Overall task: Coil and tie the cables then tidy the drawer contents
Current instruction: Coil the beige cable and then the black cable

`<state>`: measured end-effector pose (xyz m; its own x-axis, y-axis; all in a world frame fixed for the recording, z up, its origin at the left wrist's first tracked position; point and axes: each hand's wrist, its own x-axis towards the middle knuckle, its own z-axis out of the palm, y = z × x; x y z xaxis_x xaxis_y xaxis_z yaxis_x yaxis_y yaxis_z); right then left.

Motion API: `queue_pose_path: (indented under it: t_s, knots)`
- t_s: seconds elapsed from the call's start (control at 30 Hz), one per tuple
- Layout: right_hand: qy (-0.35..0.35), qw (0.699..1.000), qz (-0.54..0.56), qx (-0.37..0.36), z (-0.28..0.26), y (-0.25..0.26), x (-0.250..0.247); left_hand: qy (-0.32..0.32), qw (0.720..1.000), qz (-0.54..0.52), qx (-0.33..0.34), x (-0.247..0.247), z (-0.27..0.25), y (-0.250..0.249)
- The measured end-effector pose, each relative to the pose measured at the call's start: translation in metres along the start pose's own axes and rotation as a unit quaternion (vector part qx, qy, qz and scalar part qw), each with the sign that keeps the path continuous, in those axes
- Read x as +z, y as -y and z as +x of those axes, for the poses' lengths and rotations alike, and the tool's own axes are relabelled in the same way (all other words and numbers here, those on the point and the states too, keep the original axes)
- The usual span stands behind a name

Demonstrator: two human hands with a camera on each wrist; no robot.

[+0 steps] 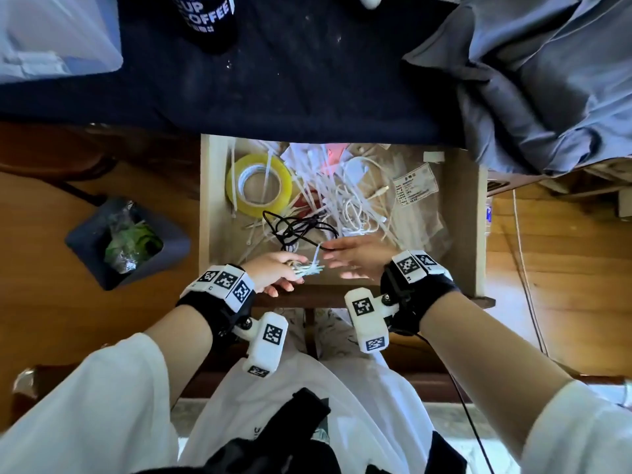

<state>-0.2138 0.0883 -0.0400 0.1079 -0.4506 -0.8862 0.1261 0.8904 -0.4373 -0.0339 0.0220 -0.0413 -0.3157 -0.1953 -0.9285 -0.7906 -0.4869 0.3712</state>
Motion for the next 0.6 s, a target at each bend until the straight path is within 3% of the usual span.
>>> queue_pose_path:
  t_s: [0.1,0.2,0.3,0.37,0.47,0.6]
  knots:
    - [-0.013,0.999,-0.014,-0.036,0.0,0.002,-0.004,0.011,1.0,0.007,0.005,0.001,-0.001,-0.001]
    - [-0.087,0.992,0.002,-0.088,-0.004,0.007,-0.006,0.002,1.0,0.016,-0.006,0.0,-0.005,-0.001]
    - [-0.126,0.981,0.009,-0.145,-0.013,0.016,-0.01,0.015,0.999,-0.046,-0.008,-0.013,-0.011,-0.006]
    - [-0.136,0.975,0.01,-0.174,-0.025,0.026,-0.014,-0.01,0.995,-0.101,0.022,-0.024,-0.019,-0.012]
    - [-0.142,0.962,0.007,-0.233,-0.048,0.045,-0.017,-0.148,0.982,-0.056,0.104,-0.03,-0.031,-0.025]
    - [-0.14,0.94,-0.038,-0.308,-0.082,0.077,-0.011,-0.14,0.966,-0.024,0.214,-0.027,-0.05,-0.059]
